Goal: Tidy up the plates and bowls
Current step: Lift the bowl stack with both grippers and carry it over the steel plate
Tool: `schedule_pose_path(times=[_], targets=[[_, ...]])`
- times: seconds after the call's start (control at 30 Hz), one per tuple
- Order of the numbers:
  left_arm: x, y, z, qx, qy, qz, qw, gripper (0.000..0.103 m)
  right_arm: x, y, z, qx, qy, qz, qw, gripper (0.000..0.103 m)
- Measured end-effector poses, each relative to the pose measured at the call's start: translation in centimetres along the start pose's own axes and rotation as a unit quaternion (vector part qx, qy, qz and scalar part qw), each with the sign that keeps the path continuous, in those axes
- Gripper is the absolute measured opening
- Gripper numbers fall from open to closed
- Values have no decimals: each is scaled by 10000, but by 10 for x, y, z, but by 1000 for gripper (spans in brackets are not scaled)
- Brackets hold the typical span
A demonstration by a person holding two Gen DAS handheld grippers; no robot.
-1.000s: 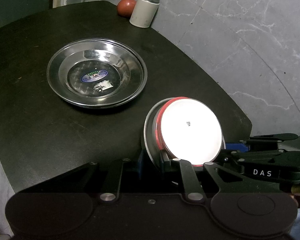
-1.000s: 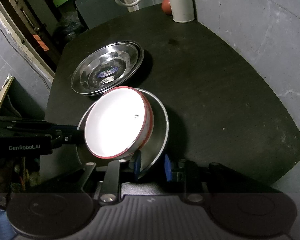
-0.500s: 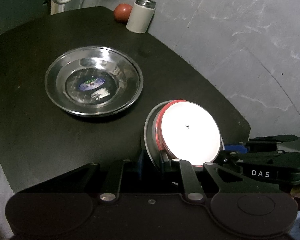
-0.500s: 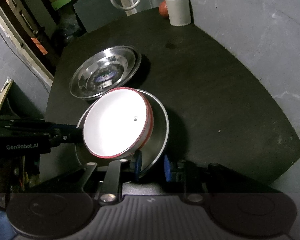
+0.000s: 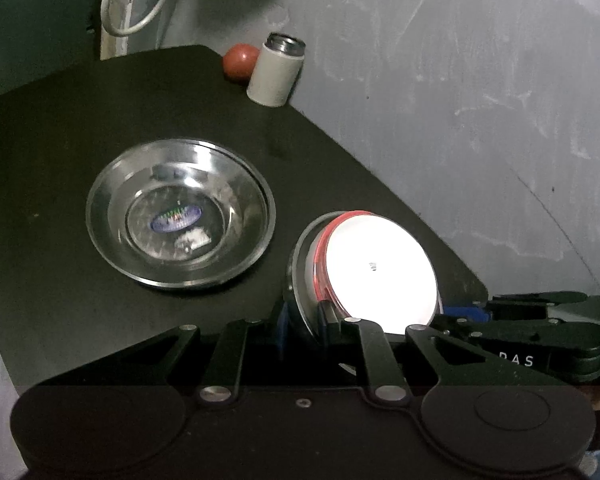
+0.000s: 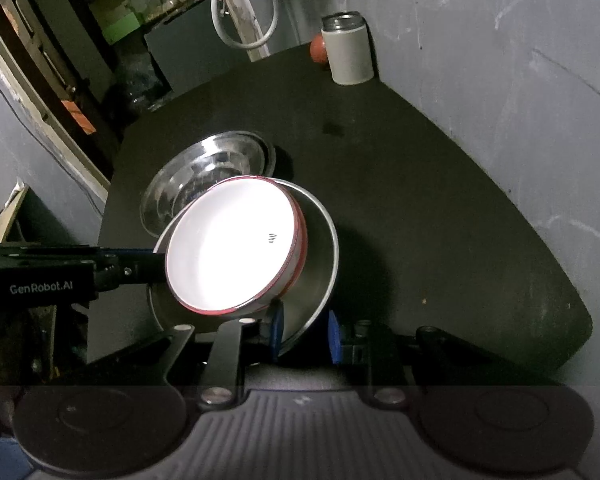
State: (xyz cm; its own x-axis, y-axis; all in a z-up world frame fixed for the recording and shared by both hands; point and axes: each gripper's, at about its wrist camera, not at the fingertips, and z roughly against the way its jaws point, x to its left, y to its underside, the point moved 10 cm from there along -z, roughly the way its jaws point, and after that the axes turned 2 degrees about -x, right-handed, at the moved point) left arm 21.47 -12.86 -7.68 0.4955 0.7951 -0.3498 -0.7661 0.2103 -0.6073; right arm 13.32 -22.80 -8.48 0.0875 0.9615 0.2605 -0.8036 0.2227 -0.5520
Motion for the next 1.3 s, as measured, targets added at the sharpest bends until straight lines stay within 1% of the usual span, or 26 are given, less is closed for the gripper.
schedule_pose_path(times=[0.3, 0.7, 1.0, 1.3], targets=[[11, -22, 7, -265, -179, 126, 9994, 15, 10, -23, -8, -99, -161, 200, 9996, 26], [42, -39, 12, -508, -553, 483, 9960, 15, 32, -52, -34, -63, -453, 630, 9970, 26], [72, -53, 14, -660, -910, 758, 9908, 15, 52, -75, -61, 78, -699, 999, 9925, 26], [102, -64, 8, -648, -1194, 979, 9859, 14, 69, -89, -88, 243, -907, 1221, 9881, 26]])
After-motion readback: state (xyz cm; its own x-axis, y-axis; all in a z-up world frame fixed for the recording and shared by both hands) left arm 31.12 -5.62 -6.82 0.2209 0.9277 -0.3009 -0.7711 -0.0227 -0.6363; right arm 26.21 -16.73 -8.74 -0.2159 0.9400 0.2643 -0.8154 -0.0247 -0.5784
